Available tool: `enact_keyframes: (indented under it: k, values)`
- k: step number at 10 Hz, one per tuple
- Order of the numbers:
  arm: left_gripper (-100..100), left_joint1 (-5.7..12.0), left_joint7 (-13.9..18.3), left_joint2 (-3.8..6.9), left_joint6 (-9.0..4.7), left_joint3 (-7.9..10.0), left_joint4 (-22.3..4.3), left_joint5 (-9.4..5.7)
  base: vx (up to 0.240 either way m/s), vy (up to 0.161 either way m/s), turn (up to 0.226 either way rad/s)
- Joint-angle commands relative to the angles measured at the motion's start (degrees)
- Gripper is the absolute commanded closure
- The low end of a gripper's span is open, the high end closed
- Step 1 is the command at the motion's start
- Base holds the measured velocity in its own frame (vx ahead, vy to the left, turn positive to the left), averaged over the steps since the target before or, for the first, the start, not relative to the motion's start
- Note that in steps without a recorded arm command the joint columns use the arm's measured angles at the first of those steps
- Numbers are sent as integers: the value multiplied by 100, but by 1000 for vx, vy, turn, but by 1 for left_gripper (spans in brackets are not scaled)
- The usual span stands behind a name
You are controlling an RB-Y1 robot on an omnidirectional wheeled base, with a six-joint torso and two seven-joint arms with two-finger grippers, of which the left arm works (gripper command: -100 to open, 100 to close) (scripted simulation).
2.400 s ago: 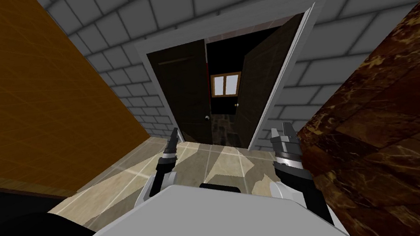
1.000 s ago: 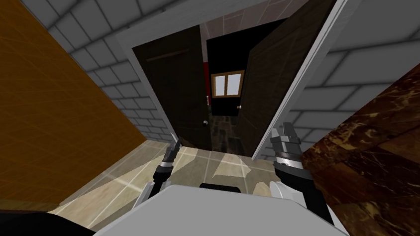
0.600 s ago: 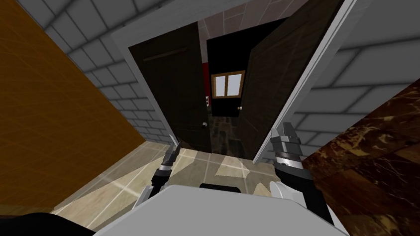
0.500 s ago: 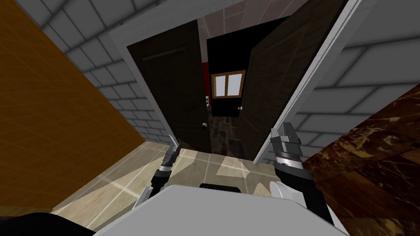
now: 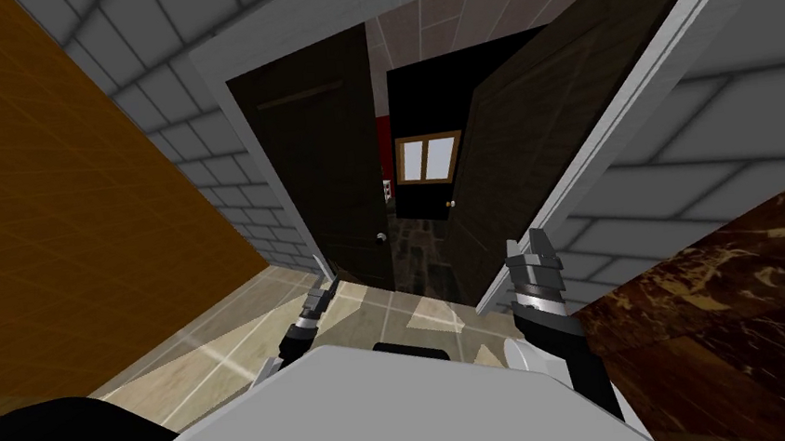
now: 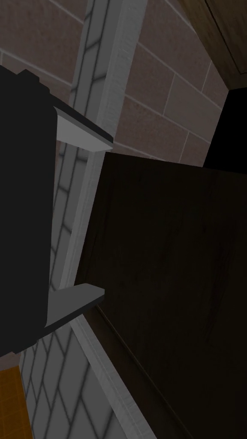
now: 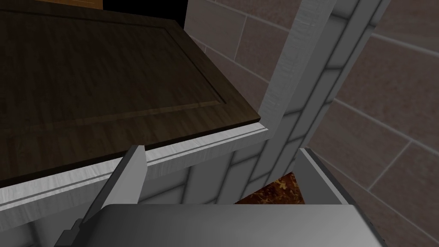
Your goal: Push the door open
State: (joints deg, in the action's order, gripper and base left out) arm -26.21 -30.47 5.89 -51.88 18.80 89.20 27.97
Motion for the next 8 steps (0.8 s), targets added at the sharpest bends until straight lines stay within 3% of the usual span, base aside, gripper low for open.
enact_keyframes:
  k: [1,5,8]
  values:
    - [-100,14,-162,-24,-158,80,-217,142,147,-35,20]
    - [-100,19,-536,-65,-547,317,-754,527,140,-28,17]
    - [-100,22,-712,-95,-730,428,-1007,709,115,-22,12]
